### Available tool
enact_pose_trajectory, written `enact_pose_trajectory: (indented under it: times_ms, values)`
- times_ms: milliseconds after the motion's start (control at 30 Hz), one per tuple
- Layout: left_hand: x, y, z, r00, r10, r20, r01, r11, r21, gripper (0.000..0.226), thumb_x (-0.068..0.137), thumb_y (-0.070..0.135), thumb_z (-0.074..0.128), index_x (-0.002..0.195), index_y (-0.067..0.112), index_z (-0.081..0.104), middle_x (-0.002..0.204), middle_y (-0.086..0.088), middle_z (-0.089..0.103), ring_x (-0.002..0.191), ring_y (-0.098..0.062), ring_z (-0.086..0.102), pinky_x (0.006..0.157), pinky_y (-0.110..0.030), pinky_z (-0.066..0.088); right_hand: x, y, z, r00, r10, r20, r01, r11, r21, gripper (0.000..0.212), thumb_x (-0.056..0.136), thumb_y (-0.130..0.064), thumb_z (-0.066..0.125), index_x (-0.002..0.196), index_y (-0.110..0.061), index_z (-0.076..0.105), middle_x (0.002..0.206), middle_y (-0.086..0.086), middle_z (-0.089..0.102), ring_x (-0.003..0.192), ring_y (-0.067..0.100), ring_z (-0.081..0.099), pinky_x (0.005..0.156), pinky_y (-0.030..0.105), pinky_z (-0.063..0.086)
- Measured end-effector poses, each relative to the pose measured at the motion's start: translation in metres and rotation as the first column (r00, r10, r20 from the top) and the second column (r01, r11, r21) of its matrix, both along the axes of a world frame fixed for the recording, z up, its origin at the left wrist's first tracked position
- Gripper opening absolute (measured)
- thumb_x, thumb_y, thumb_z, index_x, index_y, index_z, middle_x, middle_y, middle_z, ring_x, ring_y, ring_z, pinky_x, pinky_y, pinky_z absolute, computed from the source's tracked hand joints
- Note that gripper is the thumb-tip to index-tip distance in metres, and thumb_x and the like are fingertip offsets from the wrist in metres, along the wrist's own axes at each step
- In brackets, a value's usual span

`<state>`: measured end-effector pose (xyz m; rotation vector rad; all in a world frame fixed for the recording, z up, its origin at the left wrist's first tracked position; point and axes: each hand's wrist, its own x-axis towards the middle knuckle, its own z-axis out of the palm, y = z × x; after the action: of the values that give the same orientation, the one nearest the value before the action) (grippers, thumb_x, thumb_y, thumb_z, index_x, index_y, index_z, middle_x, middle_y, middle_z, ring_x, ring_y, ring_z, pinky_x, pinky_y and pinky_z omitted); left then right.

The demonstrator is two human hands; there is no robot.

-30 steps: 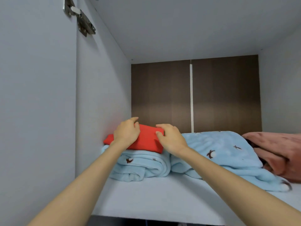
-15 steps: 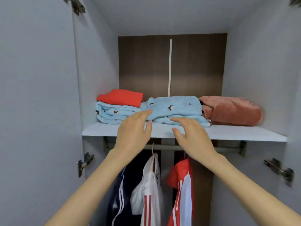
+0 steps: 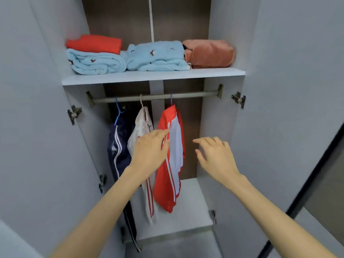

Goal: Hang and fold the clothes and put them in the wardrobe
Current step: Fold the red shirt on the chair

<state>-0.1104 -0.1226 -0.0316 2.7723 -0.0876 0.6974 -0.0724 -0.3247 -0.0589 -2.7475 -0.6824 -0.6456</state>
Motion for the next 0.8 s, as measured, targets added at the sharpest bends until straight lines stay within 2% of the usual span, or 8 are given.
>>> enact_pose_trajectory:
  times_ms: [233, 433, 600, 800]
  values:
    - [-0.090, -0.022, -0.067, 0.972, -0.190, -0.136, 0.202, 0.976, 0.079, 0.041, 0.100, 0.029, 0.044, 0.140, 0.022, 0.048, 0.138, 0.000, 0.055, 0.122, -0.021, 0.054, 0.102, -0.036, 0.041, -0.114, -0.033, -0.071, 0.972, -0.184, -0.146, 0.166, 0.978, -0.126, 0.038, 0.100, -0.030, 0.041, 0.137, -0.028, 0.048, 0.133, -0.008, 0.055, 0.120, 0.019, 0.047, 0.096, 0.032, 0.029]
    - [-0.162, -0.053, -0.105, 0.911, -0.316, -0.265, 0.343, 0.938, 0.059, 0.044, 0.100, 0.029, 0.043, 0.143, 0.024, 0.044, 0.138, 0.000, 0.055, 0.122, -0.024, 0.052, 0.101, -0.035, 0.040, -0.218, -0.069, -0.103, 0.903, -0.348, -0.250, 0.325, 0.937, -0.130, 0.036, 0.101, -0.030, 0.041, 0.135, -0.026, 0.051, 0.129, -0.005, 0.058, 0.117, 0.022, 0.049, 0.095, 0.036, 0.033]
    - [-0.204, -0.102, -0.133, 0.851, -0.410, -0.328, 0.453, 0.889, 0.063, 0.045, 0.100, 0.032, 0.040, 0.145, 0.027, 0.039, 0.141, 0.002, 0.052, 0.123, -0.023, 0.052, 0.101, -0.032, 0.034, -0.292, -0.113, -0.125, 0.811, -0.479, -0.336, 0.461, 0.877, -0.138, 0.035, 0.101, -0.030, 0.043, 0.135, -0.028, 0.050, 0.132, -0.007, 0.056, 0.120, 0.020, 0.047, 0.096, 0.035, 0.033]
    - [-0.251, -0.174, -0.170, 0.743, -0.546, -0.389, 0.585, 0.811, -0.020, 0.045, 0.101, 0.030, 0.040, 0.146, 0.027, 0.038, 0.141, 0.004, 0.052, 0.124, -0.020, 0.051, 0.104, -0.033, 0.033, -0.373, -0.172, -0.158, 0.676, -0.616, -0.404, 0.616, 0.774, -0.149, 0.035, 0.100, -0.027, 0.044, 0.134, -0.027, 0.051, 0.132, -0.007, 0.056, 0.121, 0.021, 0.045, 0.097, 0.035, 0.033]
